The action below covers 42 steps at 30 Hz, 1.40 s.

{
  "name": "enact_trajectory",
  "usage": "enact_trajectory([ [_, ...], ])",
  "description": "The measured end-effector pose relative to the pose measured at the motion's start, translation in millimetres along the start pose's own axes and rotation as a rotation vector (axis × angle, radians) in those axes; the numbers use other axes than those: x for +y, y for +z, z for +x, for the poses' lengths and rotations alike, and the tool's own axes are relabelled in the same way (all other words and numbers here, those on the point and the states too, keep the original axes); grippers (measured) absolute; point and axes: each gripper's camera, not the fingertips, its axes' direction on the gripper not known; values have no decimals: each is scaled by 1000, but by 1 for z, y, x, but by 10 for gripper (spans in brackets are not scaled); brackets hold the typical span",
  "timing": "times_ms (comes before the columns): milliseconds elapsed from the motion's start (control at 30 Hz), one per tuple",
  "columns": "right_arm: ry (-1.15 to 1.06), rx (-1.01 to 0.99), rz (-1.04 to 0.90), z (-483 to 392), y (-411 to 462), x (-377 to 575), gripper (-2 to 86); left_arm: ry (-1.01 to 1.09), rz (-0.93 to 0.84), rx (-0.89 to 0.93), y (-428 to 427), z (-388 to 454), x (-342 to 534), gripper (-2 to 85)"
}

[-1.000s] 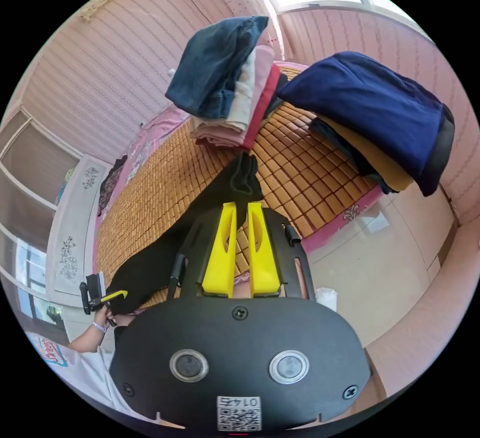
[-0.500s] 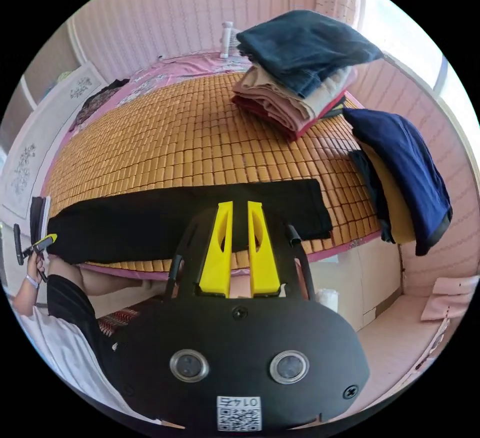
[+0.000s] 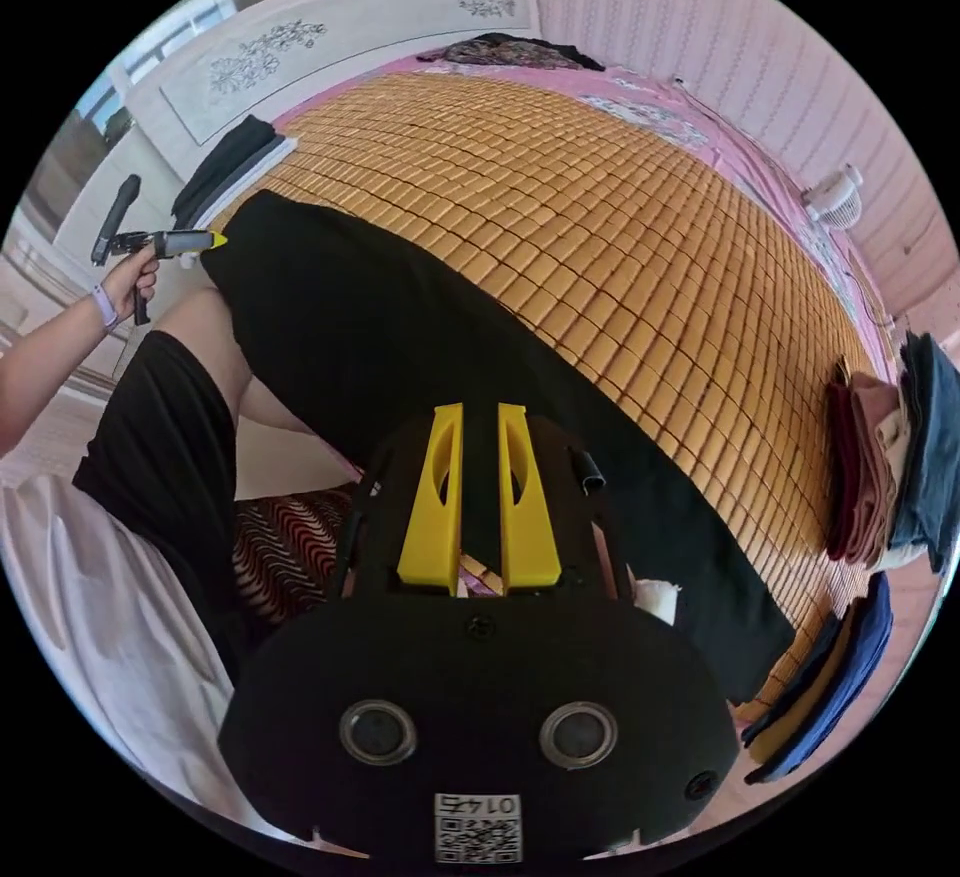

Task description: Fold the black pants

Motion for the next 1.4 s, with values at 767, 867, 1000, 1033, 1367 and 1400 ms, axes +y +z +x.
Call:
enact_trajectory([
  [767, -657, -642, -153, -157, 104, -410, -3, 437, 211, 417, 2, -105, -13, 205],
  [867, -761, -783, -245, -167, 96, -421, -1, 520, 195, 470, 0, -96, -15, 178],
  [1000, -749, -849, -236, -164, 92, -446, 1, 579, 165, 506, -6, -93, -10, 56],
  [1033, -734, -854, -226, -164, 91, -453, 1, 582, 172, 500, -7, -93, -7, 33],
  [1367, -527, -572, -295, -191, 120, -497, 1, 22, -56, 581, 11, -119, -30, -8],
  [1400, -543, -495, -289, -203, 124, -498, 0, 6, -53, 564, 13, -119, -31, -9],
])
